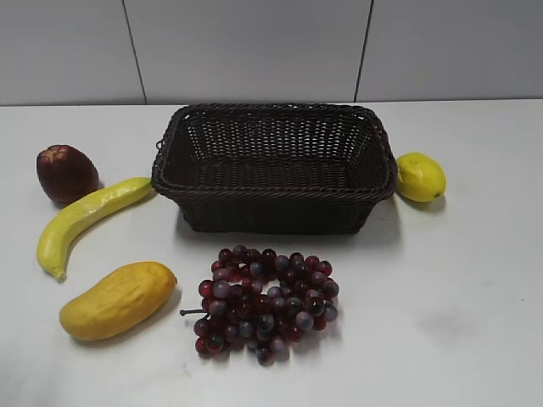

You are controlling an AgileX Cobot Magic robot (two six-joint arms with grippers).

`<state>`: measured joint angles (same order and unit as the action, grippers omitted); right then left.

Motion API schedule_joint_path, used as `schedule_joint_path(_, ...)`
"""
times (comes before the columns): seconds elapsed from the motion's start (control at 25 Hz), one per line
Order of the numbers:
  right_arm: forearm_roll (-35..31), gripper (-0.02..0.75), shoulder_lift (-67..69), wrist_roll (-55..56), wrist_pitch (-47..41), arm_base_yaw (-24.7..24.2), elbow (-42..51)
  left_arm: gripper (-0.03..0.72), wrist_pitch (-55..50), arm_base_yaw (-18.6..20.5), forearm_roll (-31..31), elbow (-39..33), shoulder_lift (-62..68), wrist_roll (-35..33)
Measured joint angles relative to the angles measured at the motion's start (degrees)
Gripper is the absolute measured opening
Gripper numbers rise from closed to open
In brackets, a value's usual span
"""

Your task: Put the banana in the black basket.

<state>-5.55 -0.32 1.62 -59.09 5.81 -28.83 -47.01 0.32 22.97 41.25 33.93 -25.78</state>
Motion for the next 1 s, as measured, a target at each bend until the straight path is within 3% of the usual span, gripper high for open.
schedule_joint_path(0.52,0.0,0.52,0.0,0.0,0.0,0.0,0.0,0.575,3.8,-1.1,0.2,21.7,31.0,-8.6)
schedule_joint_path(0.8,0.0,0.52,0.0,0.0,0.0,0.0,0.0,0.568,4.6,-8.9,-4.4,23.0,44.0,-8.0)
schedule_joint_path(1.0,0.0,0.52,0.0,0.0,0.0,0.0,0.0,0.56,4.5,-10.9,-8.2,23.0,53.1,-6.2)
